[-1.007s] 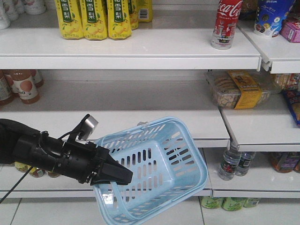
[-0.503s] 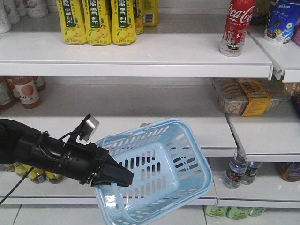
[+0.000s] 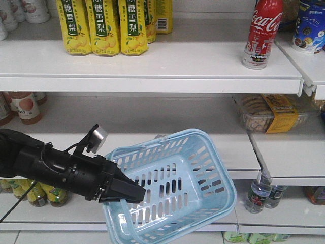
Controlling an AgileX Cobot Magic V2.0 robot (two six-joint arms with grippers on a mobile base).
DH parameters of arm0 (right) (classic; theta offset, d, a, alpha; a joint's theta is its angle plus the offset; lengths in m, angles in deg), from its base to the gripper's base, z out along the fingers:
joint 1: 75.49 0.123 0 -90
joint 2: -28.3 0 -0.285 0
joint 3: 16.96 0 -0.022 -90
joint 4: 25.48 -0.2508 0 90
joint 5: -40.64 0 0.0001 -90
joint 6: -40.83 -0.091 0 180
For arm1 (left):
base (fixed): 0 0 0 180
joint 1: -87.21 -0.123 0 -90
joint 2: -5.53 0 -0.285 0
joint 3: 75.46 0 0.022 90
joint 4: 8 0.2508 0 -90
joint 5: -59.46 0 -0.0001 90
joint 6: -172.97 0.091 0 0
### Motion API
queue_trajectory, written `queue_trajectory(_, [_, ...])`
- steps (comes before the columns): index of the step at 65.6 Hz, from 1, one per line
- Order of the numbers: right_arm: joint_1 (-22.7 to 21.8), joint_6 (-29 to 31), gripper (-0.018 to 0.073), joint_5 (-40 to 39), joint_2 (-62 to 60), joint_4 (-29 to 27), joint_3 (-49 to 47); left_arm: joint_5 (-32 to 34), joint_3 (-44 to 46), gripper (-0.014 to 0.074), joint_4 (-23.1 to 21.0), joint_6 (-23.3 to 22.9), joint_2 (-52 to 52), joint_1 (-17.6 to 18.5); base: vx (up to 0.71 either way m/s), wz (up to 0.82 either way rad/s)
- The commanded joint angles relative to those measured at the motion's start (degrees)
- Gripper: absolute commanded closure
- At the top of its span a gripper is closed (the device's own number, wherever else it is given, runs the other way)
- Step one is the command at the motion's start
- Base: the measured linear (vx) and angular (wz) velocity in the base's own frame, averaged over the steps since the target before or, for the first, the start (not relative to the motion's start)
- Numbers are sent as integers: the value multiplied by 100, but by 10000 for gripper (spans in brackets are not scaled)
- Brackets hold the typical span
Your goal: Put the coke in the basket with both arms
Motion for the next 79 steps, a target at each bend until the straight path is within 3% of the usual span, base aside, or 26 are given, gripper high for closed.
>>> queue_trajectory(1, [-21, 6, 568, -408, -87, 28, 61, -274, 106, 602, -410, 44, 270, 24, 5, 0])
queue_trajectory(79, [-21, 6, 568, -408, -87, 28, 61, -274, 106, 602, -410, 44, 270, 24, 3, 0])
